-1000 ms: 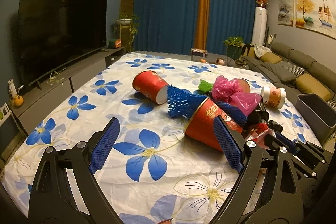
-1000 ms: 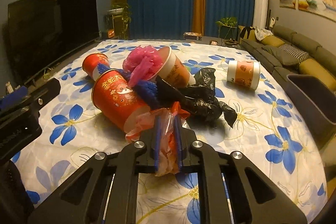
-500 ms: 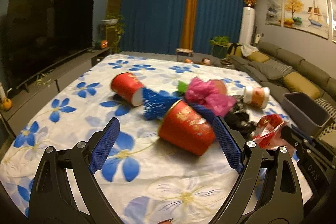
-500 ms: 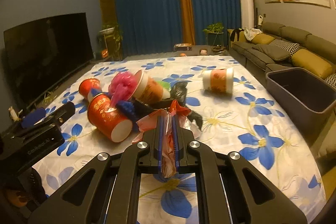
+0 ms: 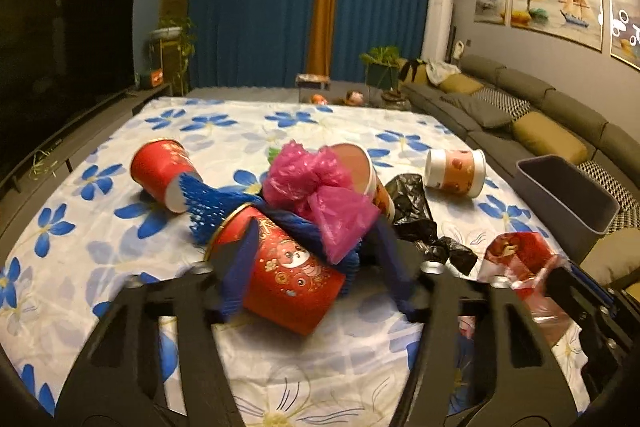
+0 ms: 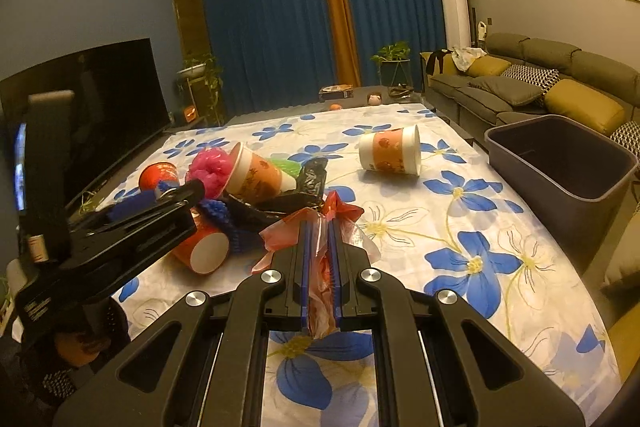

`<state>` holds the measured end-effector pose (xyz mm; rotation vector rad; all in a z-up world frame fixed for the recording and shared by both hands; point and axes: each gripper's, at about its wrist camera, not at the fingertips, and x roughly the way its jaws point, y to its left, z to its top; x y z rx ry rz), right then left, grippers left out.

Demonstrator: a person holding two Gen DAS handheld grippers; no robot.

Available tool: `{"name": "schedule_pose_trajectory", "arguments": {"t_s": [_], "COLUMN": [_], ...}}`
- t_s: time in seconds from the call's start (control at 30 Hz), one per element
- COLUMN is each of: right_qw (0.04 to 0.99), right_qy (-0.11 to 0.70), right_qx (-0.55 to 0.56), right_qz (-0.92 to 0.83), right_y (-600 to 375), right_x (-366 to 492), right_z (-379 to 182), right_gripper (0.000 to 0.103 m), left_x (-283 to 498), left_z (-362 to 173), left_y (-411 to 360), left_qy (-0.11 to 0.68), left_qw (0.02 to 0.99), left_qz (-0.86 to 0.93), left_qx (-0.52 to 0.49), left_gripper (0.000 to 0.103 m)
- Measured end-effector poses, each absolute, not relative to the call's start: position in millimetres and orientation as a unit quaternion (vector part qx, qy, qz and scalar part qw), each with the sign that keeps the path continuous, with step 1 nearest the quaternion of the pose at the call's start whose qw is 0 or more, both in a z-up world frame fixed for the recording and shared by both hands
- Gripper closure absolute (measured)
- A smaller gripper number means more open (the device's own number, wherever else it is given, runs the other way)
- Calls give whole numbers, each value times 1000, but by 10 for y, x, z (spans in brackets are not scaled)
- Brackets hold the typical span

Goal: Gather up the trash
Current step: 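Grasp the pink ribbon bow with the left tool, then carry the pink bow and the plastic bag over the gray bin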

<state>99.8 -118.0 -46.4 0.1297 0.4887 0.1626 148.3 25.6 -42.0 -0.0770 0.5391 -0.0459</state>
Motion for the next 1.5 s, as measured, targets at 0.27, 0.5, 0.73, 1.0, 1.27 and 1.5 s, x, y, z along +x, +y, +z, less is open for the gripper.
{"name": "schedule_pose_trajectory", "arguments": {"t_s": [0.27, 0.5, 0.73, 1.0, 1.27, 1.5], "right_qw": [964, 966, 969, 972, 977, 981], "right_qy": [243, 236, 224, 210, 192, 174], "right_qx": [72, 75, 77, 76, 75, 73], "right_qz": [79, 75, 73, 69, 58, 32], "right_y": [-1249, -1329, -1376, -1464, -1669, -1995], "right_x": [1000, 961, 903, 844, 803, 817], "right_z": [-478, -442, -378, -309, -205, -93], "right_gripper": [93, 93, 93, 93, 93, 93], "left_x": [1497, 1220, 984, 851, 866, 1009], "left_z": [-409, -165, 54, 205, 274, 311], "left_y": [238, 324, 330, 262, -7, -469], "left_qy": [265, 224, 200, 187, 185, 188], "left_qw": [962, 970, 973, 972, 970, 964], "left_qz": [-47, -71, -99, -123, -147, -186], "left_qx": [-40, -61, -65, -65, -53, -34], "left_gripper": [102, 103, 103, 103, 103, 103]}}
